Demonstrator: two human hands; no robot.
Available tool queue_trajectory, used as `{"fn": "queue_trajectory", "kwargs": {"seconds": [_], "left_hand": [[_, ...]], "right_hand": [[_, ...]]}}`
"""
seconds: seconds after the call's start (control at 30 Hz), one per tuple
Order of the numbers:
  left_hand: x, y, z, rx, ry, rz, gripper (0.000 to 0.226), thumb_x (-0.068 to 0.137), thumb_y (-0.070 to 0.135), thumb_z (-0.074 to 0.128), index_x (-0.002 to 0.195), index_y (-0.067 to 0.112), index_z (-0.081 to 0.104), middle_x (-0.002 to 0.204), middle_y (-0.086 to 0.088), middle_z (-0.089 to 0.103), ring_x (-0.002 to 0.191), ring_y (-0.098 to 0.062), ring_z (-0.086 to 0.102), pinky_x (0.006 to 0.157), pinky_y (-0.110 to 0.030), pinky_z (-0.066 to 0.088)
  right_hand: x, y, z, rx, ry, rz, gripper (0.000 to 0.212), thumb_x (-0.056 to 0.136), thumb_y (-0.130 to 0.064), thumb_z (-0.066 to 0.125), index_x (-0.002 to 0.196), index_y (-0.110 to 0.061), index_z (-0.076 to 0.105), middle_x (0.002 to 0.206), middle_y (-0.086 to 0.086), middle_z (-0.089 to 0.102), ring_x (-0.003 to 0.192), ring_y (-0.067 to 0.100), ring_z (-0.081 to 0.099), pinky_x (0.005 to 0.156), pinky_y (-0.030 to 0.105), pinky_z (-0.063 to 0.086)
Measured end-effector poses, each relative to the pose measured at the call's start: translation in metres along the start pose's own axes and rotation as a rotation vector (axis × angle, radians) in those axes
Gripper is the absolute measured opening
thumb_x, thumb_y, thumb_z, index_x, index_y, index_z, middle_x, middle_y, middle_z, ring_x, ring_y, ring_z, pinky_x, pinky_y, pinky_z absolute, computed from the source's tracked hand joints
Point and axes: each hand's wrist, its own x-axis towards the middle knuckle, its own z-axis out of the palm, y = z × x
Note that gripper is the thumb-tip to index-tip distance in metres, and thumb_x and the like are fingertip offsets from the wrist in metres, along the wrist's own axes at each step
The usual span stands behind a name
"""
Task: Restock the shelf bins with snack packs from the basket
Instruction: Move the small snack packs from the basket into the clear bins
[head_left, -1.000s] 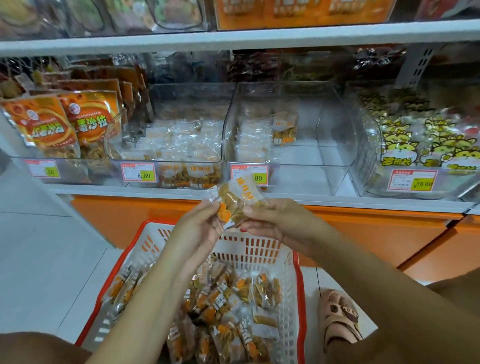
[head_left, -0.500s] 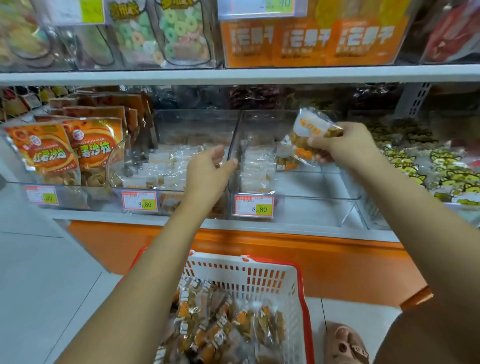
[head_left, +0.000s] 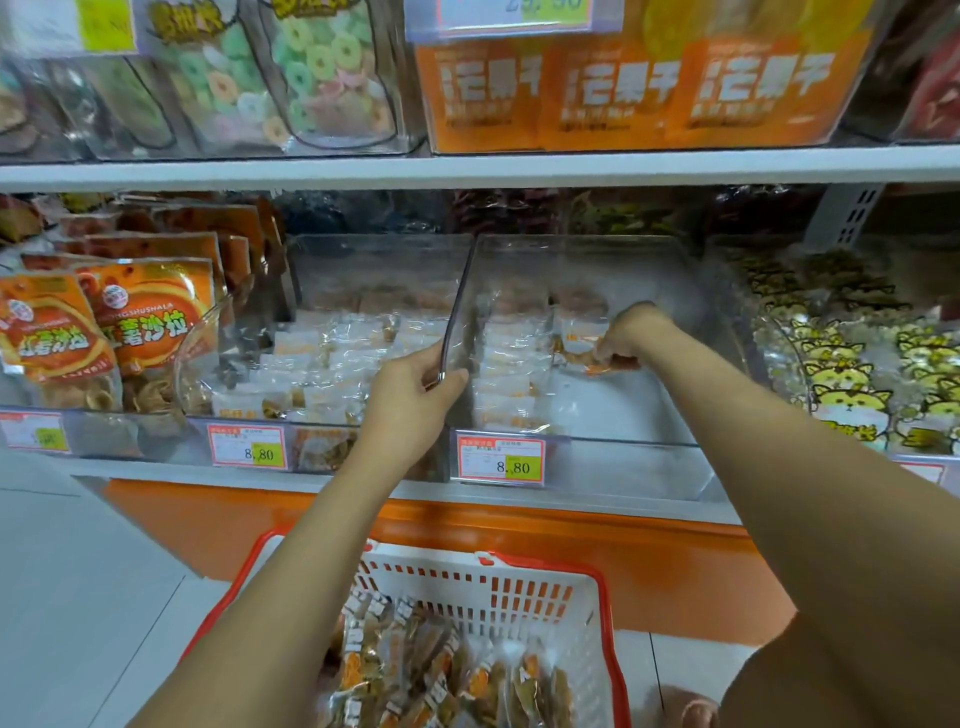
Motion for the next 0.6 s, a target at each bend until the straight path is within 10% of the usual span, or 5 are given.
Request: {"fn": "queue_trajectory", "kwargs": {"seconds": [0.1,0.23,0.6], "left_hand": [[0.003,-0.006,0.001,-0.044,0.001,-0.009,0.021,0.093,0.011,0.057,0.097,0.03,0.065,0.083,0.015,0.069,0.078,0.001,0.063,0.067,-0.012,0.044],[0.004,-0.008,0.001,-0.033,-0.003,0.002,0.02,0.093,0.011,0.057,0.098,0.029,0.066,0.082,0.017,0.068,0.079,0.0,0.063,0.067,-0.009,0.045],[0.004,-0.009,0.002,-0.063,-0.003,-0.019,0.025,0.093,0.009,0.057,0.096,0.032,0.065,0.084,0.016,0.069,0.08,0.0,0.064,0.07,-0.01,0.048]], "right_hand": [[0.019,0.002,0.016,0.111,0.007,0.012,0.024,0.079,-0.02,0.065,0.059,-0.014,0.054,0.045,0.002,0.058,0.06,0.016,0.057,0.052,0.021,0.044],[0.041,0.0,0.033,0.486,0.052,0.026,0.047,0.074,-0.022,0.078,0.11,-0.008,0.052,0.121,0.017,0.059,0.107,0.027,0.06,0.091,0.036,0.052],[0.034,-0.005,0.033,0.483,0.116,0.051,0.093,0.074,-0.024,0.079,0.142,-0.002,0.019,0.141,0.02,0.035,0.128,0.033,0.042,0.104,0.04,0.041]]}}
